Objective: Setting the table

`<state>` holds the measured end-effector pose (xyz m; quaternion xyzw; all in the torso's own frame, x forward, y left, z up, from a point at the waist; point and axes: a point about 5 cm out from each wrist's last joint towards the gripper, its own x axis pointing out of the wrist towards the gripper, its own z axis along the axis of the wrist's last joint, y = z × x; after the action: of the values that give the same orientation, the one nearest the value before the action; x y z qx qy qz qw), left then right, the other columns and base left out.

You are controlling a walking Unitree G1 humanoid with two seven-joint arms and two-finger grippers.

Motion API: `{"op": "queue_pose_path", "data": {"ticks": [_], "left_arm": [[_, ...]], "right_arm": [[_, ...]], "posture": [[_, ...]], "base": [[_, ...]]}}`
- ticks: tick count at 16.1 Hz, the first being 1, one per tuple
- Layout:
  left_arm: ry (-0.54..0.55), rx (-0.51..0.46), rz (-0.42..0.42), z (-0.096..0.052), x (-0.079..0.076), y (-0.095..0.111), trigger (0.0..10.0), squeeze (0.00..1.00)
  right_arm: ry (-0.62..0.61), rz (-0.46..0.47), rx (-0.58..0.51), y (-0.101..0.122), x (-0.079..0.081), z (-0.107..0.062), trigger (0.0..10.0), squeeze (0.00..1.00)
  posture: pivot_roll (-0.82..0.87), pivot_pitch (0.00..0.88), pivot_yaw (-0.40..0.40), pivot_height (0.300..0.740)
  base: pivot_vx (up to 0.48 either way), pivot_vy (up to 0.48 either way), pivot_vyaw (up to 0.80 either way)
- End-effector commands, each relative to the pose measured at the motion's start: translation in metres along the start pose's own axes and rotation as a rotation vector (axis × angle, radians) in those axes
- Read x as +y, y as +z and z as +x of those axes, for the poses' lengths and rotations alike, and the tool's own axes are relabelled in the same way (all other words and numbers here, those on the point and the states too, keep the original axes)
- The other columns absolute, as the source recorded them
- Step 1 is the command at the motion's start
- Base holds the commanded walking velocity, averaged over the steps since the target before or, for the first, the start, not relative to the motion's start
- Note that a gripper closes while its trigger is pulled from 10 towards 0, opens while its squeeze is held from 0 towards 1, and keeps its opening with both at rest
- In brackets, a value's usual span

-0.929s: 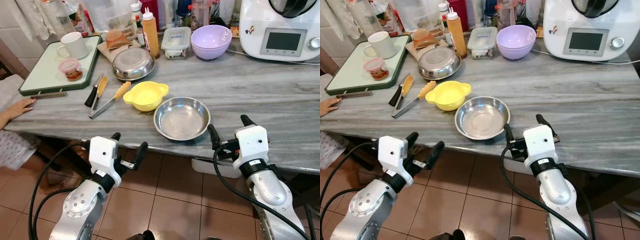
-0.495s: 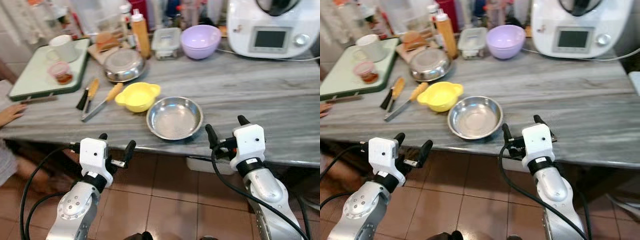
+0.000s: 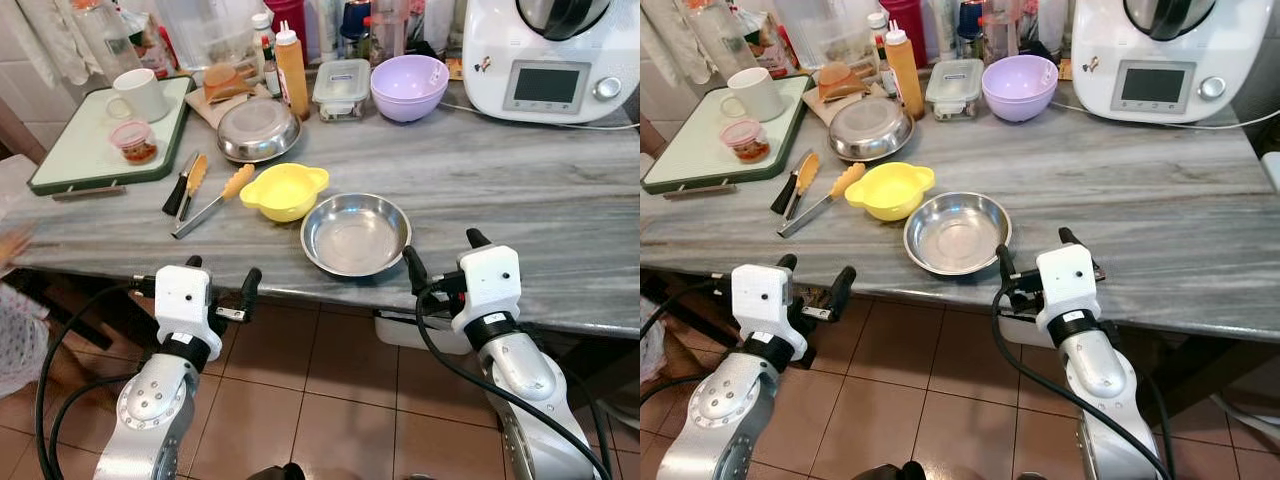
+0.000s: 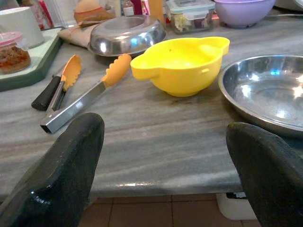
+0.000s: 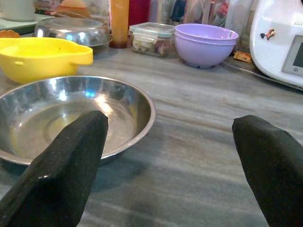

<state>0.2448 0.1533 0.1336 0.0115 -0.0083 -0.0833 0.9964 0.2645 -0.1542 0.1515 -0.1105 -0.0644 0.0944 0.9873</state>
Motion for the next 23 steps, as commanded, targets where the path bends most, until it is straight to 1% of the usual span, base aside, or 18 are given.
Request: {"op": "queue_pose_path", "data": {"ticks": [1,3,6,13,23], "left_arm": [[0.032,0.015,0.005,0.0003,0.0054,-0.0027,10.0,0.00],[0.059,0.012,0.000,0.0016,0.0060,-0.0028,10.0,0.00],[0.071,0.013,0.020,0.0021,0.0062,-0.0025,10.0,0.00],[0.096,0.031,0.016,0.0037,0.0071,-0.0040,10.0,0.00],[0.111,0.044,0.015,0.0064,0.0065,-0.0059,10.0,0.00]], "right_arm": [[0.005,0.010,-0.007,0.0011,0.0015,0.0018,10.0,0.00],[0.007,0.010,-0.011,0.0019,0.0020,0.0023,10.0,0.00],[0.008,0.009,-0.015,0.0022,0.0012,0.0030,10.0,0.00],[0.008,0.016,-0.013,0.0013,0.0028,0.0053,10.0,0.00],[0.003,0.020,-0.008,-0.0003,0.0015,0.0065,10.0,0.00]], "posture": [[-0.13,0.116,0.128,0.740],[-0.14,0.113,0.127,0.740],[-0.13,0.115,0.123,0.740],[-0.13,0.112,0.127,0.740],[-0.14,0.110,0.127,0.740]], "base": [[0.000,0.000,0.00],[0.000,0.000,0.00],[0.000,0.000,0.00],[0.000,0.000,0.00],[-0.317,0.000,0.00]]}}
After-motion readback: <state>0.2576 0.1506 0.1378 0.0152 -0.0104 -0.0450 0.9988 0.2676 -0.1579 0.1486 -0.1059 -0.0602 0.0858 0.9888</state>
